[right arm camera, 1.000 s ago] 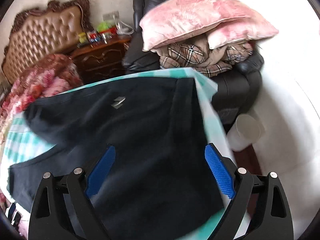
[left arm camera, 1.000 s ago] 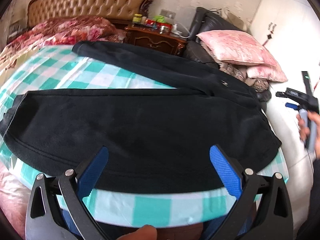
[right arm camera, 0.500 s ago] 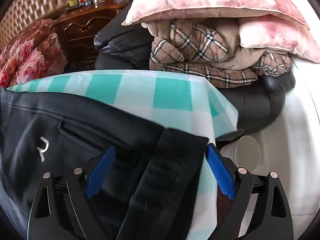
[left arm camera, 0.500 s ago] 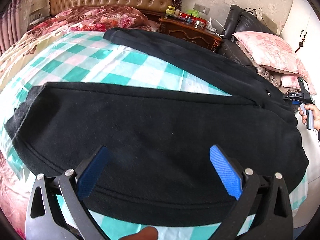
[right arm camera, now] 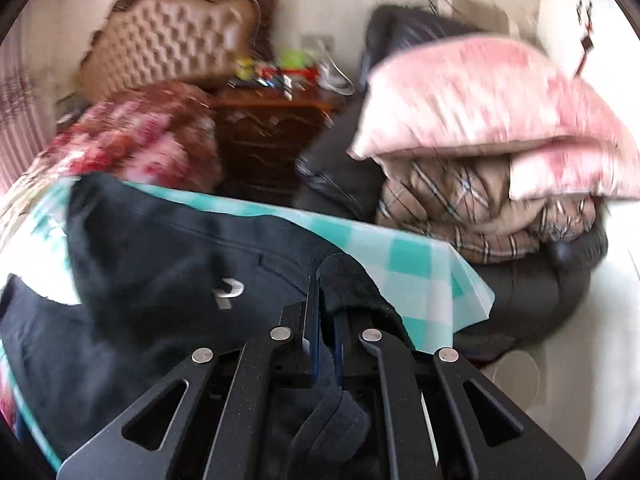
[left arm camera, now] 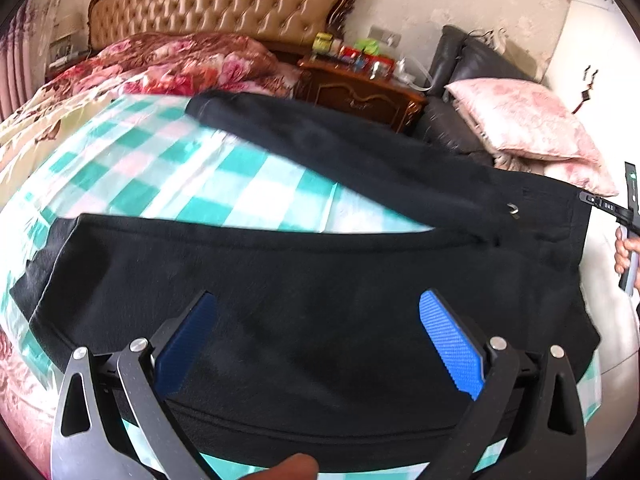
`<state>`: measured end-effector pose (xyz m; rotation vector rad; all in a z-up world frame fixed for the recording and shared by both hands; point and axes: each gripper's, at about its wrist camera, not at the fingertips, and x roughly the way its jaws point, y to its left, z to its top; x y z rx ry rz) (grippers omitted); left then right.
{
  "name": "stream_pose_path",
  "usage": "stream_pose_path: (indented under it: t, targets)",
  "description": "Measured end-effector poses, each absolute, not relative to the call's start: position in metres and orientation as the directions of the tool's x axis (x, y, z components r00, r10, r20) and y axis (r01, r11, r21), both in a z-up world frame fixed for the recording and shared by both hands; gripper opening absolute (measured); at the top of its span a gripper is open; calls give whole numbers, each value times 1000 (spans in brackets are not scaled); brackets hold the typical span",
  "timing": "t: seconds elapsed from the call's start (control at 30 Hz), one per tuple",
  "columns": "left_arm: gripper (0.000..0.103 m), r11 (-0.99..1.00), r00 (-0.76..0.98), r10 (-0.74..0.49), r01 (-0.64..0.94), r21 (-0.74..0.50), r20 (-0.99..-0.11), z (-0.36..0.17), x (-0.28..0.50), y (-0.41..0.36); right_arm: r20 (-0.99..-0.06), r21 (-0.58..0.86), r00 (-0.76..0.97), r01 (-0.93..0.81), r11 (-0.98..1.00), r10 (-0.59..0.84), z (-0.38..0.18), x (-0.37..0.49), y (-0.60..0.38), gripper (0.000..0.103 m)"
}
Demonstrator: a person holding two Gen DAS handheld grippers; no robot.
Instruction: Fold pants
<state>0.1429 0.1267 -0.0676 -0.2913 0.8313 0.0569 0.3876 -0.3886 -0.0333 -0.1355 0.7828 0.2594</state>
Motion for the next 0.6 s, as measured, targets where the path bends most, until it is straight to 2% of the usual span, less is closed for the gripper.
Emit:
stream_pose_path:
  t: [0.07, 0.13, 0.23, 0.3, 0.4, 0.5, 0.6]
  targets:
    - [102, 958, 680, -87, -143, -248, -728, -62, 140, 118, -727, -21, 666, -264, 964, 167, -25, 383, -388, 19]
    - [102, 961, 682, -105, -117, -250, -724, -59, 135, 109, -726, -62, 676, -247, 967, 126, -26, 379, -387, 60]
    - [102, 969, 682, -99, -99, -226, -724, -59, 127, 104, -764, -41, 634, -232, 972, 119, -37, 384, -393, 79]
    - [102, 968, 674, -88, -115, -222, -733, -65, 125, 108, -790, -76, 610, -201, 977, 64, -51, 397, -398, 88]
    - [102, 960, 651, -74, -158, -230, -756, -78, 130, 121, -815, -103, 580, -153, 983, 5, -73, 420, -415, 88]
    - [102, 961, 638, -56, -175, -215, -768, -88, 140, 129, -848, -49, 530, -123, 991, 24, -96, 452, -437, 88]
    - [102, 960, 625, -53, -183, -212, -779, -98, 153, 131, -867, -55, 498, -142, 988, 24, -112, 474, -441, 88]
